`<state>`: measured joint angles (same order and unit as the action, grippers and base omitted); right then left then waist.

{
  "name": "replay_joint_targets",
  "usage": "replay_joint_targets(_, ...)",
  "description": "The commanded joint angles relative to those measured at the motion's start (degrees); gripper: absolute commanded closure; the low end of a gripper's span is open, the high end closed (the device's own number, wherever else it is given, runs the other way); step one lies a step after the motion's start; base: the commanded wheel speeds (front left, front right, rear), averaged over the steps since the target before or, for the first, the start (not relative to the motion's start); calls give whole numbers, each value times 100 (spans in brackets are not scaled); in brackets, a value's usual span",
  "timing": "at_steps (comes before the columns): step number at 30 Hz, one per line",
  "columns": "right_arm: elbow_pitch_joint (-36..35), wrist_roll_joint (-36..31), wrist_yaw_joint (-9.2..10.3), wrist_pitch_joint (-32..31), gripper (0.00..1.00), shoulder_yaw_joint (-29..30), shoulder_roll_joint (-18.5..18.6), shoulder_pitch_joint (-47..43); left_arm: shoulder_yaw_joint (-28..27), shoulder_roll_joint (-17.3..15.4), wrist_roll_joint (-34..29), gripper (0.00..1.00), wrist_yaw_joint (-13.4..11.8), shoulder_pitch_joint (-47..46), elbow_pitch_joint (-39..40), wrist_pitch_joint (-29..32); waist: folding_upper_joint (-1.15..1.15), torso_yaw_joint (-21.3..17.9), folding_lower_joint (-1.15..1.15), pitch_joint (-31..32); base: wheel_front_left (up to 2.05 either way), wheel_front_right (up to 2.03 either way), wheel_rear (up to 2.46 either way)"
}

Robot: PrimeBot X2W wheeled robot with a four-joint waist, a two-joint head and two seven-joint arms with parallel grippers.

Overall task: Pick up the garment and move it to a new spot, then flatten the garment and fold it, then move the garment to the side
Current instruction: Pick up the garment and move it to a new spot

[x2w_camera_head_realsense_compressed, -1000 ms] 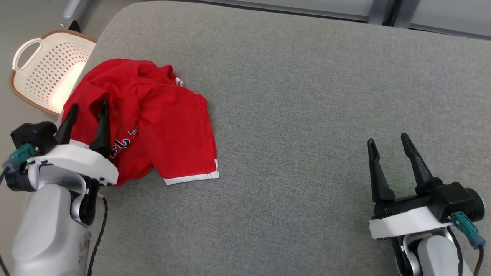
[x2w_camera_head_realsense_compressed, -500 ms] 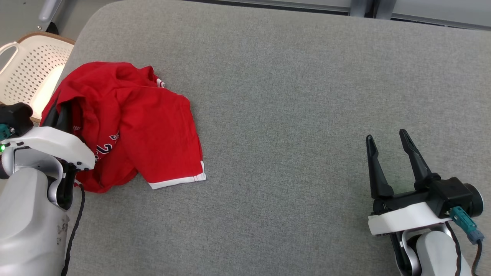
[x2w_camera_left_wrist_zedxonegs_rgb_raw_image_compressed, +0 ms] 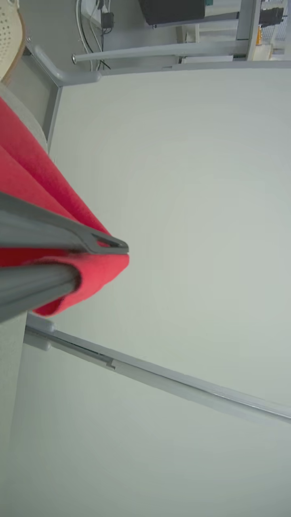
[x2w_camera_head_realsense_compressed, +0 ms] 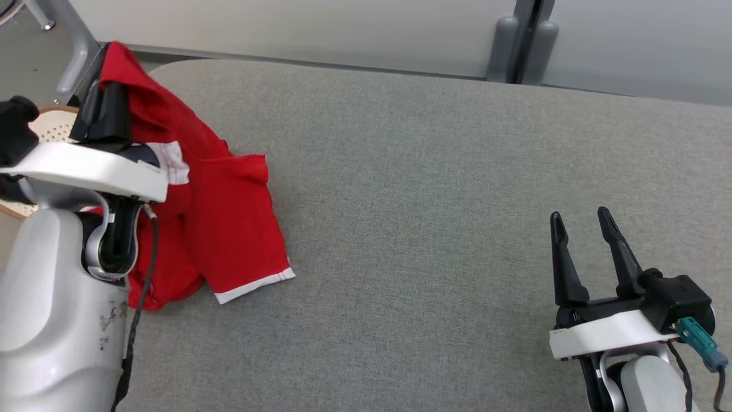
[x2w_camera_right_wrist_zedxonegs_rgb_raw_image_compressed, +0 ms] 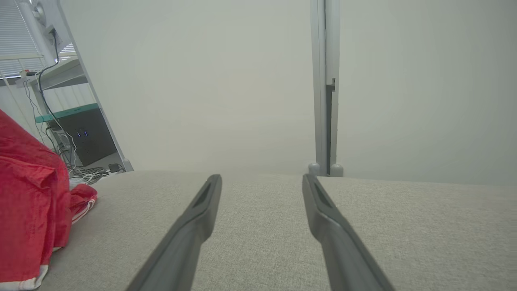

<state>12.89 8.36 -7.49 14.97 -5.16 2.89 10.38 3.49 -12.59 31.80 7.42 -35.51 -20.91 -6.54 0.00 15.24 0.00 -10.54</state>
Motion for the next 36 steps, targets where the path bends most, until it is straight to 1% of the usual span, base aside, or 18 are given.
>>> replay_joint_targets(1,14,67,-1,34,0,1,5,-75,4,18,19,100,-12,4,117,40,0,-115,0,142,0,0,0)
replay_joint_targets(7,4,312,-1,34,0,-70,6,-94,321,393,94,100,-290,-232,1133,603,0,-470,0,329,0,0,0)
replay_joint_targets(10,-10,398,-1,34,0,-69,4,-84,541,563,39,100,-428,-422,1380,832,0,-693,0,340,0,0,0)
replay_joint_targets(13,30,480,-1,34,0,-98,5,-46,761,693,-67,100,-572,-635,1405,990,0,-995,0,339,0,0,0)
replay_joint_targets(18,10,657,-1,34,0,-109,5,41,1113,823,-102,100,-701,-952,1137,1227,0,-1551,0,262,0,0,0)
replay_joint_targets(22,2,775,-2,34,0,-136,2,147,1354,839,-171,100,-723,-1199,661,1457,0,-2034,0,118,0,0,0)
replay_joint_targets(27,-10,1000,-1,34,0,-296,6,255,1635,873,-288,100,-627,-1495,-6,1522,0,-2714,0,-63,0,0,0)
replay_joint_targets(31,22,1183,-1,34,0,-431,3,279,1923,922,-236,100,-560,-1689,-500,1372,0,-3179,0,-150,0,0,0)
replay_joint_targets(32,24,1206,-1,34,0,-422,5,272,2021,935,-188,71,-563,-1704,-612,1318,0,-3256,0,-161,0,0,0)
replay_joint_targets(33,25,1233,-1,34,0,-432,7,262,2129,944,-150,23,-569,-1714,-728,1238,0,-3326,0,-169,0,0,0)
replay_joint_targets(34,28,1248,-1,34,0,-437,3,254,2298,950,-18,0,-570,-1706,-812,1198,0,-3388,0,-177,0,0,0)
replay_joint_targets(36,41,1276,-1,34,0,-444,2,250,2682,960,250,0,-651,-1675,-905,1107,0,-3480,0,-192,0,0,0)
